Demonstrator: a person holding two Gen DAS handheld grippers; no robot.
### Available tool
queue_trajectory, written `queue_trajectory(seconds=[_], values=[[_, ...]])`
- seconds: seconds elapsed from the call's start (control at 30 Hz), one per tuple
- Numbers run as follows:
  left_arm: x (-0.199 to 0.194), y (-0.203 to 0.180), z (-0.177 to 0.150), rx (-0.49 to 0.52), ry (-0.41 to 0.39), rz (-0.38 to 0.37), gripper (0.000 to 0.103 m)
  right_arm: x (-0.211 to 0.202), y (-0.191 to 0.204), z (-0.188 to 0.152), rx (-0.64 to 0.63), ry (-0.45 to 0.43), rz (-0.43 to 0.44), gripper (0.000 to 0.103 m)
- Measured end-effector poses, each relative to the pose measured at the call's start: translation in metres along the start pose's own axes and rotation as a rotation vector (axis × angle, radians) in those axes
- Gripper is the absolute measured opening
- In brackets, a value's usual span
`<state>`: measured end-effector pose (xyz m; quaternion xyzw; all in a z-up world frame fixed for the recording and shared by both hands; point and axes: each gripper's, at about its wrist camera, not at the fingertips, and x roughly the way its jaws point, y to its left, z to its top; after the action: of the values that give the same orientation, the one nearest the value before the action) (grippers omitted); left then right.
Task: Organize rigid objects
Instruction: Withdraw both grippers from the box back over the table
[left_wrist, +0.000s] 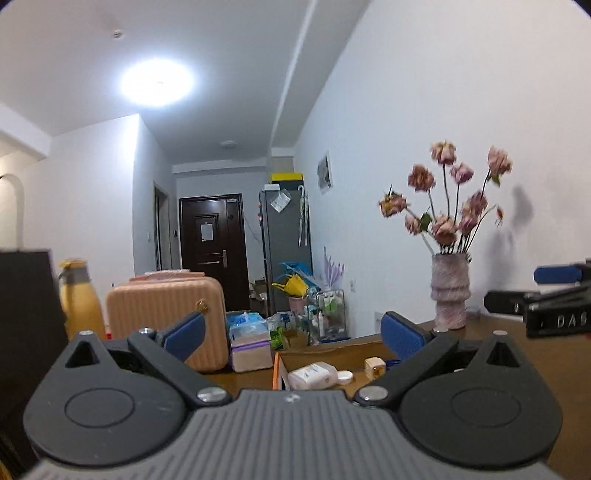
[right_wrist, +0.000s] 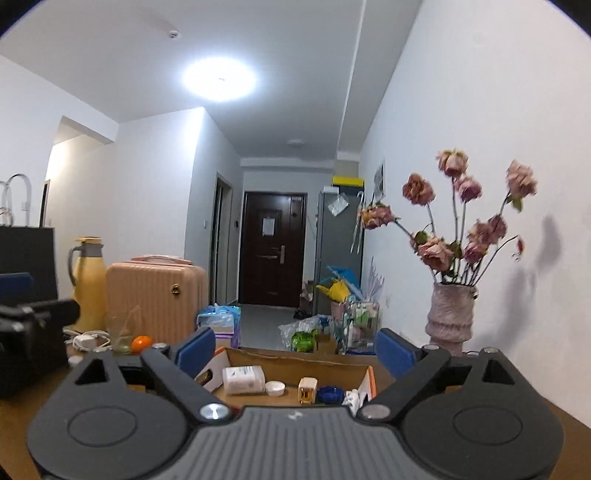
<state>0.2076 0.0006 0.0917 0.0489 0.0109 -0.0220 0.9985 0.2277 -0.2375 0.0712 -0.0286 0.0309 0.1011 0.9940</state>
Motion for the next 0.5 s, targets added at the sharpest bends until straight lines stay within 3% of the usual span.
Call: queue_trajectory(seconds=[0.2, 0.27, 0.5], values=[[-0.083, 0.002, -0.036, -0.024, -0.04, 0.015, 0.103, -0.085, 0.027, -0.04, -0.02, -0.08, 0.007, 0.101], [-0.105, 0.0, -0.051, -0.027, -0.02, -0.006, 0.103, -0.108, 0.035, -0.054, -0.001, -0.097, 0.003, 0.103], [-0.157, -0.005, -0.09, 0.043, -0.034, 0.015, 0.103, -0.154, 0.05, -0.092, 0.066, -0.015, -0.027, 0.103]])
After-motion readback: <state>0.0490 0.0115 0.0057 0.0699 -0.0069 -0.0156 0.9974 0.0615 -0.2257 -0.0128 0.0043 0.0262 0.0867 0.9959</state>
